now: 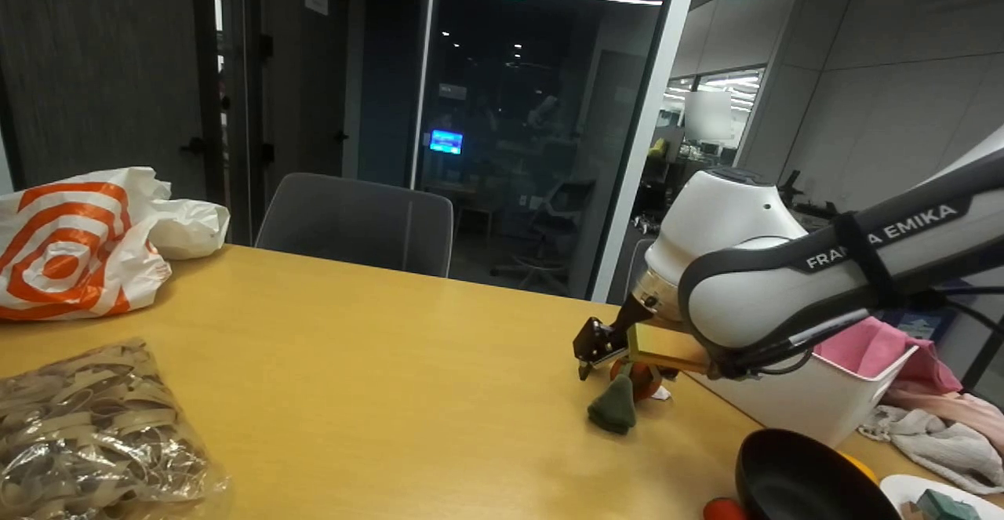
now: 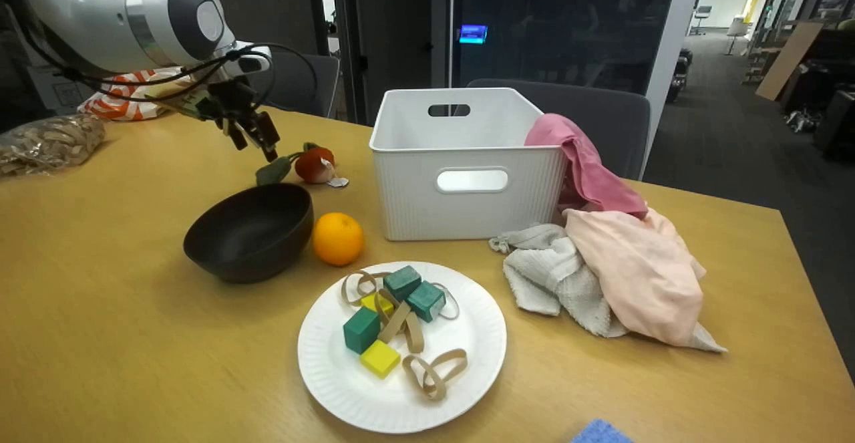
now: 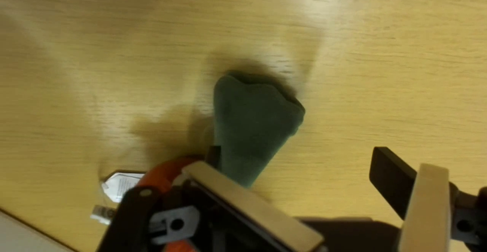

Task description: Put the items in the bowl on the table and put the plush in the bowl

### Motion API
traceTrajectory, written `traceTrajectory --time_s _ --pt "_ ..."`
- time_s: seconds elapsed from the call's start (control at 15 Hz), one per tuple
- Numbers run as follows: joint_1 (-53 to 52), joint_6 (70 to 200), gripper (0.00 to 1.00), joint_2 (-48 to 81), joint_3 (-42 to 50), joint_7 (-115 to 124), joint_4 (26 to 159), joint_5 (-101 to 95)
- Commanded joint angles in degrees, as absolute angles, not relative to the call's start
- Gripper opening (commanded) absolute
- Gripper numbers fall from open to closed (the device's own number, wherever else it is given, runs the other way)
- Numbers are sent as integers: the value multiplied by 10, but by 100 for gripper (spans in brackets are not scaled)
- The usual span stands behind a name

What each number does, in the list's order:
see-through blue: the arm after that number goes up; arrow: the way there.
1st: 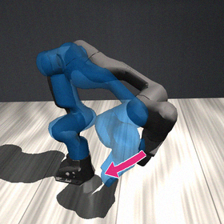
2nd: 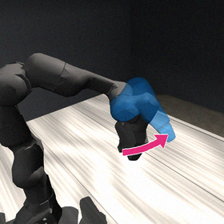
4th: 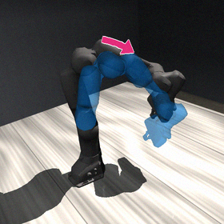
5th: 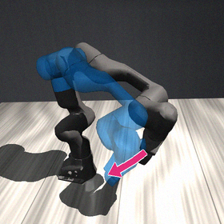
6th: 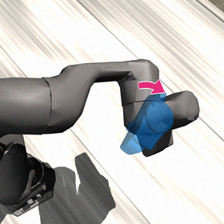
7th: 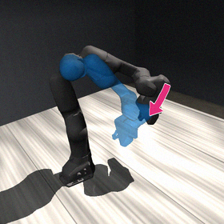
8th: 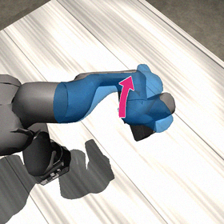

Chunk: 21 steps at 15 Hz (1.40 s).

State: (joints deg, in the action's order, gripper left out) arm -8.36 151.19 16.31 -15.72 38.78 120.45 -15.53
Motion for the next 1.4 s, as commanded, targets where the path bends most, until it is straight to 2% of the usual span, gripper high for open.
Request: traceTrajectory --time_s 0.0,0.53,0.93,1.0,1.07,1.33 --pt "-135 1462 100 174 -99 385 1165 -140" --pt "-162 1360 100 213 -81 371 1098 -118" --pt "-183 1344 100 276 -60 398 1032 -119" --pt "-185 1348 75 282 -57 396 1028 -118" --pt "-186 1351 74 288 -54 396 1024 -116" --pt "-191 1361 45 292 -45 398 1018 -112"
